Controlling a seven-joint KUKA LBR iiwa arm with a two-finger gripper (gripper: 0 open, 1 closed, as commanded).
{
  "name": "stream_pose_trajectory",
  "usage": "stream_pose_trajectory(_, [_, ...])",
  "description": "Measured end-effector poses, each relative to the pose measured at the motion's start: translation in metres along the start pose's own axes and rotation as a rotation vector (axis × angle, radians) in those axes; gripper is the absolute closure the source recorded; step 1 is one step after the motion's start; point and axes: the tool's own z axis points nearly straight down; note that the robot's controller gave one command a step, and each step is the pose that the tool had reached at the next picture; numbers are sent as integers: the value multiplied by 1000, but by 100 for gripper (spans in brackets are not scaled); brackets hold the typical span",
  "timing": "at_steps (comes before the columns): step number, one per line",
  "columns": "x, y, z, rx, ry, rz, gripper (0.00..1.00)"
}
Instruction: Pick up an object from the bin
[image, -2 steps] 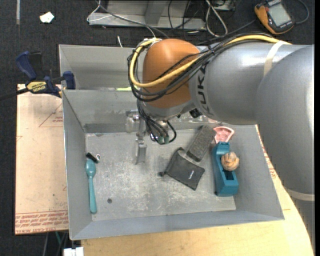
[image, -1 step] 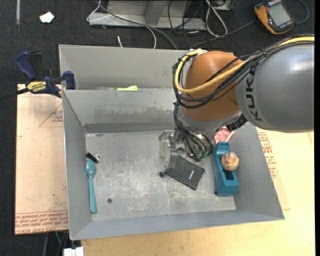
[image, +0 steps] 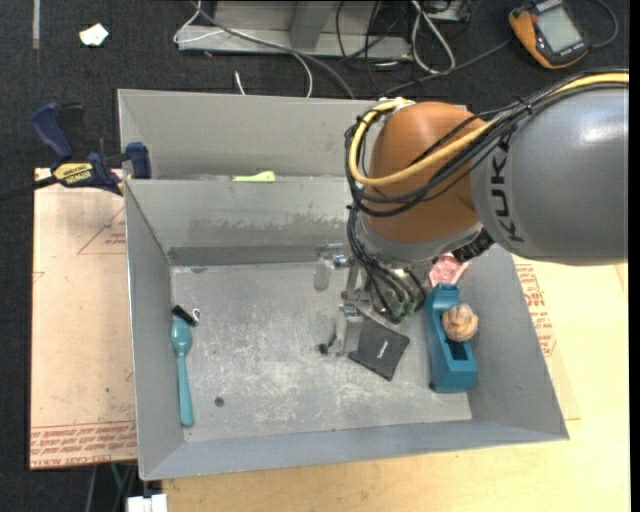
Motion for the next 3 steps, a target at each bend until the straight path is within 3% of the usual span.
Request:
stream_pose_trajectory(1, [0, 0, 0, 0, 0, 0, 0])
stream_pose_trajectory(2, [-7, -32, 65, -2, -6, 30, 0])
stream_pose_trajectory(3, [3, -44, 95, -1, -3, -11, 0])
